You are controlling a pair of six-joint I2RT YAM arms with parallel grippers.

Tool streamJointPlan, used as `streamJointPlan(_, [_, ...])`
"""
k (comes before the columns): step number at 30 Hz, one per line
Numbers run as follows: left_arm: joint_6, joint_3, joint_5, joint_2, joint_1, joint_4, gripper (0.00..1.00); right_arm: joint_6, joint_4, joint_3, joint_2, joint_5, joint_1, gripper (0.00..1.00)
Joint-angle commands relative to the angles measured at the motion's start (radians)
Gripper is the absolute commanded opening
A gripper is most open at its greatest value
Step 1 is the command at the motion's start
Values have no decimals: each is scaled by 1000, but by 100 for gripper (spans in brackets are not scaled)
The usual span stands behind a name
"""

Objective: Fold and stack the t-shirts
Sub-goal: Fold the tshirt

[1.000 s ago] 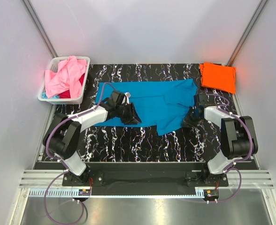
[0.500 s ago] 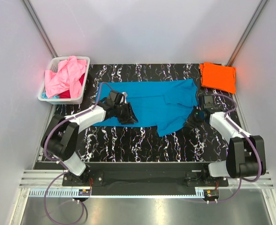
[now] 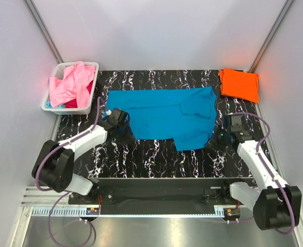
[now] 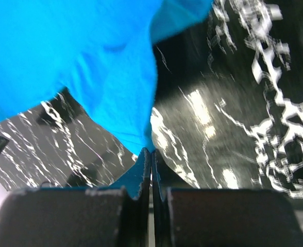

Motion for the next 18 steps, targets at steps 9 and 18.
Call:
streamJointPlan(9, [-219,-46,-333,-103,17,-166,38,79,-72,-87,-14,-17,75,0])
streamJointPlan(18, [-257,-77,-345,-68,184,-217,32,104,-67,-124,-31,-5,89,0])
